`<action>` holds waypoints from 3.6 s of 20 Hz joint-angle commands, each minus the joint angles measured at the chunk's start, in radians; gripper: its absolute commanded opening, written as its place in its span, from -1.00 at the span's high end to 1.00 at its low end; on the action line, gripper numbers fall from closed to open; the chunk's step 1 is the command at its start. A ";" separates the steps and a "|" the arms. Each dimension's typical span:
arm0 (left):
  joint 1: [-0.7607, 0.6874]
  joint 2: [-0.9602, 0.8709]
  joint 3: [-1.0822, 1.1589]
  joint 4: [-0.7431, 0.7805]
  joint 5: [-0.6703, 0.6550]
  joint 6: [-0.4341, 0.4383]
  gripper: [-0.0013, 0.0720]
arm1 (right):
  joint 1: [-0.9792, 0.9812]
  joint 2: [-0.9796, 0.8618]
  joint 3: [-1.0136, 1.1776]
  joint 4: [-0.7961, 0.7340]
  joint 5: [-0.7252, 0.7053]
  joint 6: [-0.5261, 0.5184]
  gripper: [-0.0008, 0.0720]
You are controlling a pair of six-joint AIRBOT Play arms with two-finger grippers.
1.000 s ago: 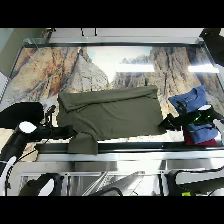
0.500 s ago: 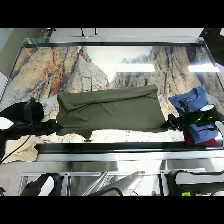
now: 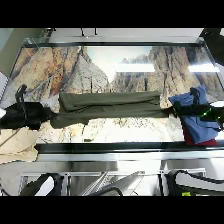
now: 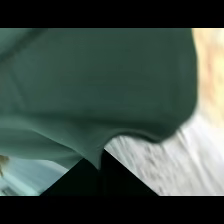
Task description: Fold the shirts.
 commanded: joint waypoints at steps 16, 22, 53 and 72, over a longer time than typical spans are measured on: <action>-0.163 -0.839 0.900 -0.018 -0.088 -0.023 -0.94 | 0.079 -0.408 0.410 0.032 -0.228 -0.248 -0.46; -0.174 -0.838 1.073 -0.021 -0.209 -0.076 -0.93 | 0.116 -0.473 0.455 -0.013 -0.189 -0.224 -0.46; -0.961 -1.221 1.143 -0.163 0.195 -0.322 0.93 | 0.138 -0.230 0.797 0.267 0.301 -0.002 0.93; -0.135 -0.475 1.141 -0.238 -0.362 -0.194 0.92 | 0.929 -0.551 0.796 0.279 -0.318 -0.044 0.39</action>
